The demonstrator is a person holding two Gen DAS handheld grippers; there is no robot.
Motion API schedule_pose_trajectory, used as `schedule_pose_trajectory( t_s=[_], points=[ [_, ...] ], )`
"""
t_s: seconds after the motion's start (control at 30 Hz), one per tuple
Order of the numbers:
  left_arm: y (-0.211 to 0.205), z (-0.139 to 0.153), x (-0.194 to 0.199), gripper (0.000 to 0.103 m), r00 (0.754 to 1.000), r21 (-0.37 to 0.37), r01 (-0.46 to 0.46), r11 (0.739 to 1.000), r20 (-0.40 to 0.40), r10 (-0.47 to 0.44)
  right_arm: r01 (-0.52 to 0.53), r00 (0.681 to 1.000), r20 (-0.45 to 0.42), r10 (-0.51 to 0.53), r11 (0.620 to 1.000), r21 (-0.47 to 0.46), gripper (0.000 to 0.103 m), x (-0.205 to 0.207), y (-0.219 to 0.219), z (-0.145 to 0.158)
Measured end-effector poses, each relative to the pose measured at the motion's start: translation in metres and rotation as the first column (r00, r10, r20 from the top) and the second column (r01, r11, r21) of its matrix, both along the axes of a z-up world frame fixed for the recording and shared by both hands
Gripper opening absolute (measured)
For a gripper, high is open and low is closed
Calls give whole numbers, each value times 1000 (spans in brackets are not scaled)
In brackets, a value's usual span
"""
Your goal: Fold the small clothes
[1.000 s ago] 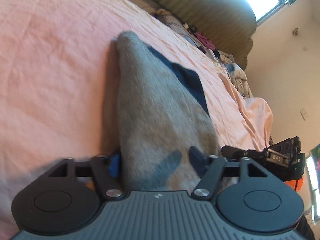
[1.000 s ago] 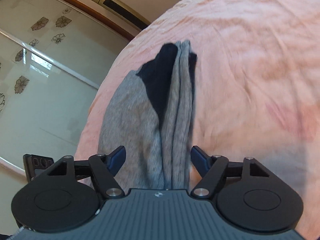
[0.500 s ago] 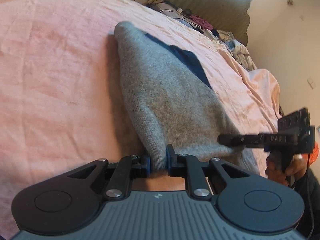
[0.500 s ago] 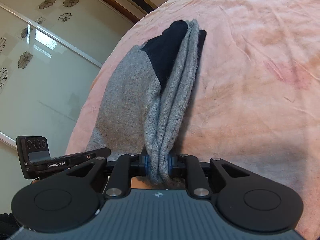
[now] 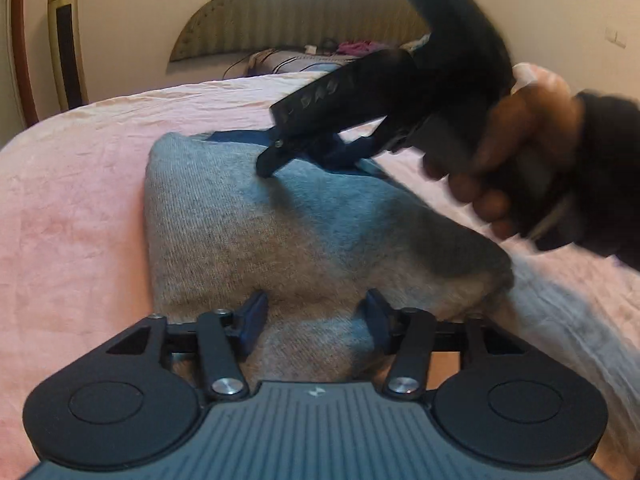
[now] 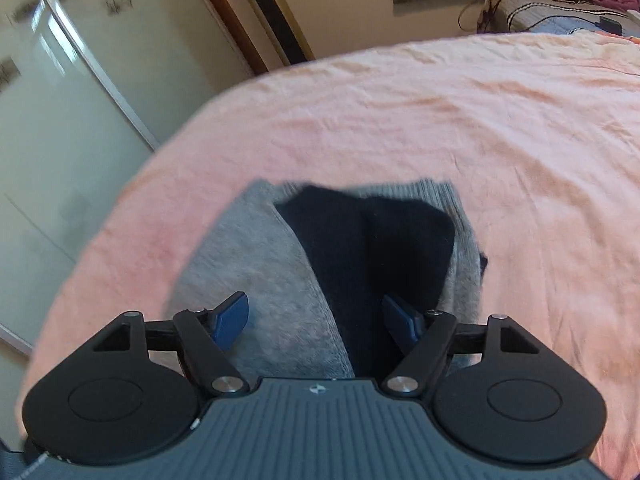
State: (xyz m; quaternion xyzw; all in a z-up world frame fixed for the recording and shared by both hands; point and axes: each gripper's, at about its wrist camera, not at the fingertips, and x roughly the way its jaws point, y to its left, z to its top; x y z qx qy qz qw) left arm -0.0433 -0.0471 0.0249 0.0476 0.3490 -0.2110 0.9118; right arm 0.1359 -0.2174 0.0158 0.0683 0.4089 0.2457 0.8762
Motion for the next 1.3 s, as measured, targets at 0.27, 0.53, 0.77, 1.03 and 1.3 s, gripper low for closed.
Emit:
schedule_pose_trajectory(
  t_s=[0.27,0.53,0.77,1.03,1.3],
  points=[
    [7,12,-13,65,999,-27,-39,999,-2,39,64,998,14,-63,994,-83,71,-16,0,23],
    [14,-1,-24,85,998,-5,-63,998,-5,63,-30,999,33,30,999,13,81,-79,-12,2],
    [26,14,-36,86,996,-45,-92,995,-23,91,11,999,31,-13,998,70,73,-101,-19,34],
    [23,12,-43,88,996,-9,-90,996,-10,90,25,998,-53,-18,989,147,73,-131,-33,7],
    [63,14,-72,89,954,-71,-297,952,-52,294,177,981,77,-177,984,6,102,-206,-52,17]
  ],
)
